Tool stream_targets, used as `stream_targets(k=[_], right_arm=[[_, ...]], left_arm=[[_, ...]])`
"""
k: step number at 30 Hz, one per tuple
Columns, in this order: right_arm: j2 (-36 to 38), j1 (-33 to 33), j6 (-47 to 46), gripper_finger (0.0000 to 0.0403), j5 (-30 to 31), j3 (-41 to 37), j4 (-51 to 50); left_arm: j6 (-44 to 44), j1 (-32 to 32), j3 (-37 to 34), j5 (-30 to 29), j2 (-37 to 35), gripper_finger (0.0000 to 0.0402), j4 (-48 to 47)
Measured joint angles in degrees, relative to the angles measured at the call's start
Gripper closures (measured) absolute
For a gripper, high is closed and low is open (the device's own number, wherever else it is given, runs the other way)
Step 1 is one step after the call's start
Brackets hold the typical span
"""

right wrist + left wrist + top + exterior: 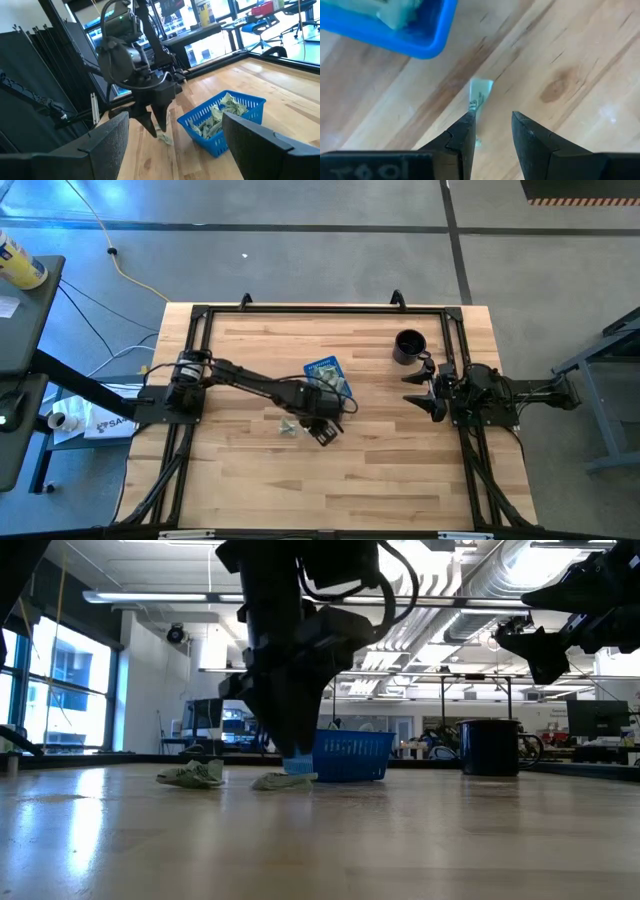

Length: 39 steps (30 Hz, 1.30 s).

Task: Pick and place Stevia / Truvia into bins
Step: Put the stevia packet into the basket

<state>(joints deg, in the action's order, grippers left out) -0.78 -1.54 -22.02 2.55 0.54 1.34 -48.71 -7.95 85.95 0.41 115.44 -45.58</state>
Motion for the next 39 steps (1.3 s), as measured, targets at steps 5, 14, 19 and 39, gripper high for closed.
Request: stream_targets(k=[5,14,19,39], right_arm=[[0.0,0.0,0.0,0.0096,0.0,0.0,0.0],[0.0,0.0,0.0,0.0096,0.0,0.0,0.0],[0.0,0.0,0.0,0.0096,0.0,0.0,0.0],[-0.7,0.0,0.0,0.0096,0.1,0.0,-0.1]], left_arm=[[0.7,-0.5,0.0,-3.3,0.0,0.0235,0.3],[1.9,-0.7,-0.2,-0.5,0.2,0.0141,-0.3],[3.6,-1.1,-0.3,0.6,1.5,0.0121,-0.4],[8.0,-1.1,0.3,-4.4,4.7,0.0378,-1.2]])
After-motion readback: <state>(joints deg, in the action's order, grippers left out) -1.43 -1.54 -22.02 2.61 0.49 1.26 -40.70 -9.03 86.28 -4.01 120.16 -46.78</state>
